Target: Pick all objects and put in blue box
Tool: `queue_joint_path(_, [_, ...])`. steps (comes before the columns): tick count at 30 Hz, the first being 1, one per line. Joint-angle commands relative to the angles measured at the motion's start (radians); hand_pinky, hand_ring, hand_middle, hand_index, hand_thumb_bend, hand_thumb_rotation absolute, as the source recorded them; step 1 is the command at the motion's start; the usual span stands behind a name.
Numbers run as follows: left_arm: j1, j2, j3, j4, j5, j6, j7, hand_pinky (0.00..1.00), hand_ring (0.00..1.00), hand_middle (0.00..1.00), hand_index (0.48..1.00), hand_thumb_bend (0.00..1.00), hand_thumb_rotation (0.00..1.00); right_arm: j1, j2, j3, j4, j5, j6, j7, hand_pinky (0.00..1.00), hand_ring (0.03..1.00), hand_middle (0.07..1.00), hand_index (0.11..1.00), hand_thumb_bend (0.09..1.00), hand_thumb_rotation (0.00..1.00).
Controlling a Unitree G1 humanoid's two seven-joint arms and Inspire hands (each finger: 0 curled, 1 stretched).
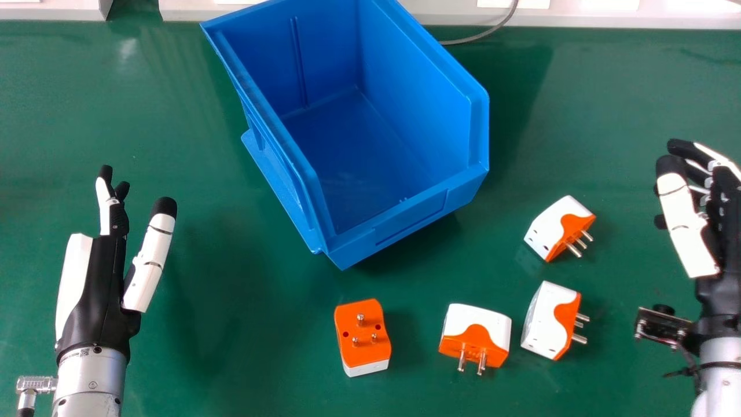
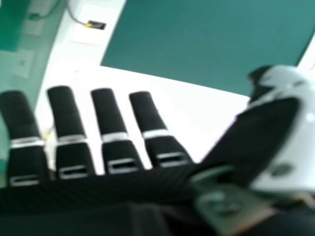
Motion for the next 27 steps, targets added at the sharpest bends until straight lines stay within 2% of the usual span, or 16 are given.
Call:
queue_joint_path(1, [-0.001, 0.002, 0.009, -0.019, -0.010, 0.000, 0.007, 1.00, 1.00, 1.00, 1.000, 0.45, 1.00, -0.003, -0.022, -0.007, -0.008, -0.017, -0.041, -0.009, 0.65, 0.800, 0.820, 0.821, 0.888, 0.22])
queue_joint_path(9, [-0.007, 0.001, 0.008, -0.005, -0.013, -0.004, 0.008, 1.00, 1.00, 1.00, 1.000, 0.44, 1.00, 0.001, -0.025, -0.002, -0.009, -0.030, -0.039, -0.001, 0.66, 0.813, 0.827, 0.822, 0.882, 0.22])
queue_joint_path(11, [-0.003, 0.002, 0.008, -0.010, -0.014, -0.004, 0.007, 1.00, 1.00, 1.00, 1.000, 0.45, 1.00, 0.004, -0.025, -0.003, -0.012, -0.030, -0.031, 0.001, 0.67, 0.815, 0.829, 0.823, 0.849, 0.25])
queue_joint_path(12, [-0.002, 0.004, 0.009, -0.012, -0.015, -0.003, 0.005, 1.00, 1.00, 1.00, 1.000, 0.46, 1.00, 0.006, -0.024, -0.004, -0.018, -0.029, -0.026, 0.002, 0.67, 0.818, 0.833, 0.827, 0.786, 0.31])
queue_joint_path(15, [0.001, 0.007, 0.012, -0.011, -0.017, -0.005, 0.002, 1.00, 1.00, 1.00, 1.000, 0.46, 1.00, 0.010, -0.018, -0.003, -0.031, -0.028, -0.013, 0.002, 0.67, 0.820, 0.835, 0.829, 0.769, 0.32])
queue_joint_path(19, [0.010, 0.011, 0.018, -0.024, -0.018, -0.004, -0.001, 1.00, 1.00, 1.00, 1.000, 0.45, 1.00, 0.013, -0.014, 0.000, -0.022, -0.035, -0.038, -0.013, 0.68, 0.815, 0.836, 0.839, 0.620, 0.45])
queue_joint_path(23, [0.013, 0.009, 0.020, -0.027, -0.018, -0.007, -0.001, 1.00, 1.00, 1.00, 1.000, 0.45, 1.00, 0.014, -0.013, -0.001, -0.014, -0.026, -0.053, -0.010, 0.68, 0.814, 0.834, 0.842, 0.547, 0.51])
queue_joint_path(25, [0.012, 0.010, 0.021, -0.026, -0.018, -0.006, -0.002, 1.00, 1.00, 1.00, 1.000, 0.44, 1.00, 0.020, -0.009, 0.000, -0.034, -0.025, -0.021, -0.002, 0.68, 0.819, 0.838, 0.845, 0.507, 0.57])
queue_joint_path(26, [0.011, 0.010, 0.021, -0.025, -0.017, -0.005, -0.001, 1.00, 1.00, 1.00, 1.000, 0.43, 1.00, 0.022, -0.007, 0.001, -0.045, -0.024, -0.003, 0.002, 0.70, 0.837, 0.856, 0.857, 0.478, 0.65])
queue_joint_path(27, [0.013, 0.009, 0.021, -0.026, -0.016, -0.005, -0.001, 1.00, 1.00, 1.00, 1.000, 0.42, 1.00, 0.025, -0.005, 0.002, -0.053, -0.023, 0.007, 0.005, 0.71, 0.845, 0.864, 0.862, 0.468, 0.69])
